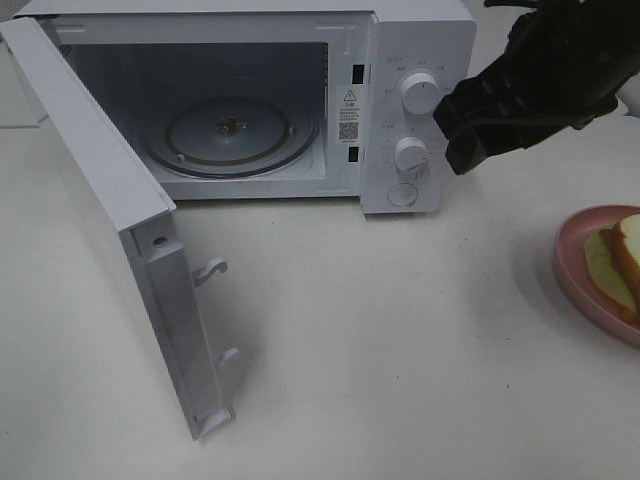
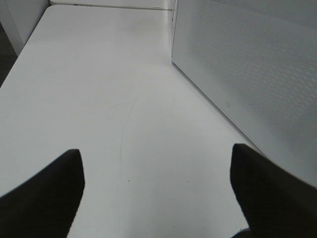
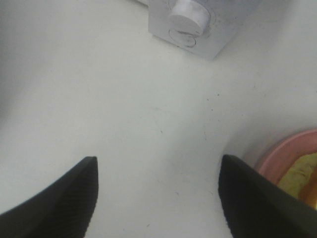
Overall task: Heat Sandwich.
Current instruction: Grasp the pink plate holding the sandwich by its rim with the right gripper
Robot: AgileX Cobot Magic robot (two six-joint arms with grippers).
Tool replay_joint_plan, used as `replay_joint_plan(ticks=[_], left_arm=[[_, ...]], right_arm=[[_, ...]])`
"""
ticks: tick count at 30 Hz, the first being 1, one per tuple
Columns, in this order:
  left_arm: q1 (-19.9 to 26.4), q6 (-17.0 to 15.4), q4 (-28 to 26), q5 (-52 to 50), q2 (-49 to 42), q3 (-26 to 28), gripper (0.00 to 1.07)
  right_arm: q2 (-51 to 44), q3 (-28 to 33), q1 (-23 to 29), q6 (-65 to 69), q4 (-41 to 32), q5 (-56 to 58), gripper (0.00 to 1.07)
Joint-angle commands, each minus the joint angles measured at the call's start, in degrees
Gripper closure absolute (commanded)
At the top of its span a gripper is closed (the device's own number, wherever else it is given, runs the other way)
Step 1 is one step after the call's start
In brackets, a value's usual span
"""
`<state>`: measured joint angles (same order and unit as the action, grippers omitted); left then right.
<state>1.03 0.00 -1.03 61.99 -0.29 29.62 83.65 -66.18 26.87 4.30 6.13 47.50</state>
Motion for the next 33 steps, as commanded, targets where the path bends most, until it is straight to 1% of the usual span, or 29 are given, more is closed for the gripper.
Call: replay_joint_plan(ticks=[1, 3, 4, 6, 8, 9, 10, 13, 16, 17, 22, 23, 26, 33], left_arm=[[-0.29, 0.0, -0.06, -0.74, -0.97, -0.11, 0.3], [-0.29, 0.0, -0.06, -0.74, -0.97, -0.11, 0.3], [-0.29, 0.0, -0.06, -0.74, -0.97, -0.11, 0.3], [-0.29, 0.0, -0.06, -0.74, -0.97, -0.11, 0.3], [-0.29, 0.0, -0.06, -0.74, -0.97, -0.11, 0.3], [-0.29, 0.0, -0.06, -0.74, -0.97, -0.11, 0.3], [-0.29, 0.0, -0.06, -0.74, -0.97, -0.11, 0.3], [-0.29, 0.0, -0.06, -0.74, -0.97, -0.11, 0.3], [-0.29, 0.0, -0.06, -0.74, -0.97, -0.11, 0.3], [-0.29, 0.0, -0.06, -0.74, -0.97, -0.11, 0.3], [-0.29, 0.0, -0.06, -0.74, -0.97, -0.11, 0.3], [-0.29, 0.0, -0.06, -0.74, -0.97, -0.11, 0.3], [-0.29, 0.0, -0.06, -0.74, -0.97, -0.11, 0.3], [-0.29, 0.0, -0.06, -0.74, -0.97, -0.11, 0.3]], right_arm=[[2.69, -2.81, -2.75, 3.95, 0.52, 4.07, 0.38], [4.01, -4.35, -4.98, 5.73, 0.52, 5.96, 0.39], [4.01, -4.35, -4.98, 5.73, 0.52, 5.96, 0.39], [6.47, -6.7, -8.48, 8.54, 0.52, 8.48, 0.39], [8.02, -7.73, -10.08, 9.97, 0.52, 9.91, 0.4], [8.02, -7.73, -10.08, 9.97, 0.52, 9.91, 0.4], [9.8, -8.31, -11.75, 10.54, 0.52, 10.94, 0.4], [11.12, -8.31, -13.06, 10.6, 0.52, 11.06, 0.4], [13.29, -8.25, -15.99, 11.69, 0.52, 11.0, 0.41], [14.21, -7.96, -17.19, 12.26, 0.52, 11.0, 0.42], [14.73, -5.96, -18.33, 12.55, 0.52, 9.57, 0.43], [14.73, -3.55, -18.85, 12.78, 0.74, 6.88, 0.44], [14.73, 0.06, -18.85, 12.78, 0.86, 1.66, 0.44], [16.16, 1.49, -18.85, 12.89, 0.97, -1.03, 0.44]])
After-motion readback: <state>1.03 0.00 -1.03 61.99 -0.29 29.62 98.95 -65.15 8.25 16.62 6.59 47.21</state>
